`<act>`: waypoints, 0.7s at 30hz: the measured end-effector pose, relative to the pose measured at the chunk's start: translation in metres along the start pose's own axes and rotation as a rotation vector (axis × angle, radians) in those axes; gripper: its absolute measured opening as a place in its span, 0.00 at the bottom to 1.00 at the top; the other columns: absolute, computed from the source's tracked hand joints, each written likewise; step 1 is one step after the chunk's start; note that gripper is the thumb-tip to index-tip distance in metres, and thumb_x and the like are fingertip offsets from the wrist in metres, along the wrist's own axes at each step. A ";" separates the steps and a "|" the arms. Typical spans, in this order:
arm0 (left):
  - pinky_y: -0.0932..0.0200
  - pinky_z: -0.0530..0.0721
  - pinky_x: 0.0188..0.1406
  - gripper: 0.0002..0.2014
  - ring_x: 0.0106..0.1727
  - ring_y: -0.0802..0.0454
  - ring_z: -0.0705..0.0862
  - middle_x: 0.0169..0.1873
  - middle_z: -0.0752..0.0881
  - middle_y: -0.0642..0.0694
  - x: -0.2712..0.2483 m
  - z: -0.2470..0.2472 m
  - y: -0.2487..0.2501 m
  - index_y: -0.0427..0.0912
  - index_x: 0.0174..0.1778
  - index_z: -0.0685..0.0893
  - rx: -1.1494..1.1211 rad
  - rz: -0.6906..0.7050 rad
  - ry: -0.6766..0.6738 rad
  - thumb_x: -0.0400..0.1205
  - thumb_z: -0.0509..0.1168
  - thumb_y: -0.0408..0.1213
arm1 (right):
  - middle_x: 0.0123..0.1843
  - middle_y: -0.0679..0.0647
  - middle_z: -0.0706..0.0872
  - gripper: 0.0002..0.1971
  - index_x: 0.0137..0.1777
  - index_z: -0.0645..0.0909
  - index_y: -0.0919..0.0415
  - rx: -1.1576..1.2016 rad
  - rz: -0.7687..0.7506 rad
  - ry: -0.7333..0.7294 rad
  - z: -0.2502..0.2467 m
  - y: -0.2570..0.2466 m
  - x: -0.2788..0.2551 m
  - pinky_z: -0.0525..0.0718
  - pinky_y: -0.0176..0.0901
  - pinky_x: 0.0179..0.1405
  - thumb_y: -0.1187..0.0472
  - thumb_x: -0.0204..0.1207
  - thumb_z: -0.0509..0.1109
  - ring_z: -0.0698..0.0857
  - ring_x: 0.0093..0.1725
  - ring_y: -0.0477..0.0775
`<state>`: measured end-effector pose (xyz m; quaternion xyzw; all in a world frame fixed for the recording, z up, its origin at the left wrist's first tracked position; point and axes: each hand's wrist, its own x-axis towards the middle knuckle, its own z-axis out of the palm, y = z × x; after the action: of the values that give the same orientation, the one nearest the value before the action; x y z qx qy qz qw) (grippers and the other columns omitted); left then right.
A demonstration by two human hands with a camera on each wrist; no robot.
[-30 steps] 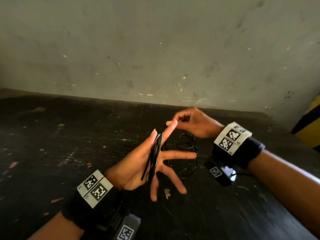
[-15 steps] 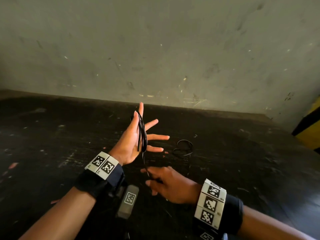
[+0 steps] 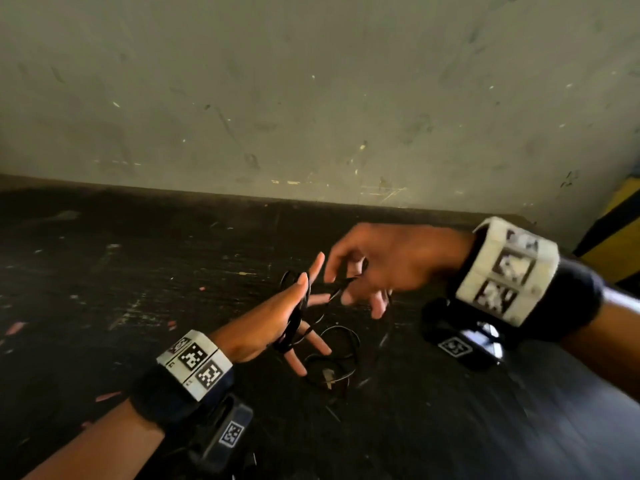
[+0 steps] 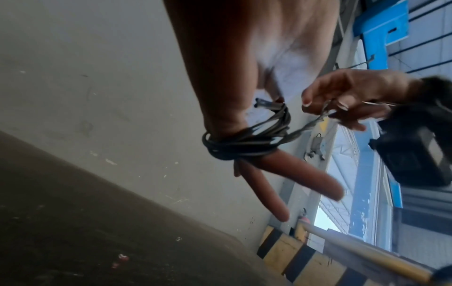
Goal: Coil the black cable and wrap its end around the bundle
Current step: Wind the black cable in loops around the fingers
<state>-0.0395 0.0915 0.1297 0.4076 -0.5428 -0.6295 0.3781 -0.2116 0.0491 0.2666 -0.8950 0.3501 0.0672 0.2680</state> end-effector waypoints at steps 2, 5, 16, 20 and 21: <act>0.48 0.90 0.27 0.25 0.55 0.38 0.89 0.82 0.60 0.46 -0.003 0.002 0.001 0.92 0.63 0.51 0.023 -0.049 -0.033 0.70 0.49 0.71 | 0.51 0.69 0.89 0.14 0.62 0.79 0.61 0.066 0.014 -0.026 -0.019 -0.001 -0.003 0.90 0.37 0.37 0.67 0.77 0.70 0.89 0.28 0.46; 0.49 0.90 0.25 0.24 0.56 0.37 0.88 0.82 0.60 0.45 -0.009 0.003 0.003 0.92 0.63 0.51 0.005 -0.095 -0.087 0.71 0.47 0.70 | 0.44 0.66 0.90 0.10 0.58 0.83 0.60 0.057 -0.041 0.103 -0.039 0.001 -0.006 0.87 0.33 0.31 0.65 0.77 0.70 0.86 0.23 0.44; 0.52 0.90 0.23 0.28 0.55 0.35 0.88 0.78 0.71 0.42 -0.022 0.025 0.027 0.84 0.71 0.56 -0.281 -0.033 -0.471 0.74 0.54 0.68 | 0.43 0.55 0.90 0.08 0.48 0.88 0.67 0.023 -0.381 0.545 -0.030 0.048 0.040 0.88 0.47 0.48 0.62 0.75 0.73 0.89 0.43 0.52; 0.51 0.89 0.21 0.25 0.54 0.34 0.88 0.77 0.72 0.38 -0.024 0.023 0.044 0.79 0.74 0.57 -0.420 0.124 -0.425 0.79 0.43 0.64 | 0.35 0.50 0.87 0.07 0.42 0.86 0.63 0.087 -0.373 0.599 0.011 0.066 0.061 0.83 0.37 0.37 0.61 0.77 0.70 0.86 0.34 0.46; 0.49 0.89 0.22 0.25 0.55 0.32 0.87 0.78 0.70 0.37 -0.020 0.021 0.048 0.78 0.75 0.57 -0.464 0.160 -0.423 0.79 0.43 0.63 | 0.34 0.51 0.87 0.08 0.40 0.85 0.65 0.117 -0.383 0.596 0.024 0.068 0.064 0.83 0.36 0.35 0.63 0.78 0.69 0.85 0.33 0.46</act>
<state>-0.0493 0.1120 0.1806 0.1267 -0.4818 -0.7754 0.3880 -0.2075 -0.0174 0.1977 -0.9078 0.2419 -0.2686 0.2125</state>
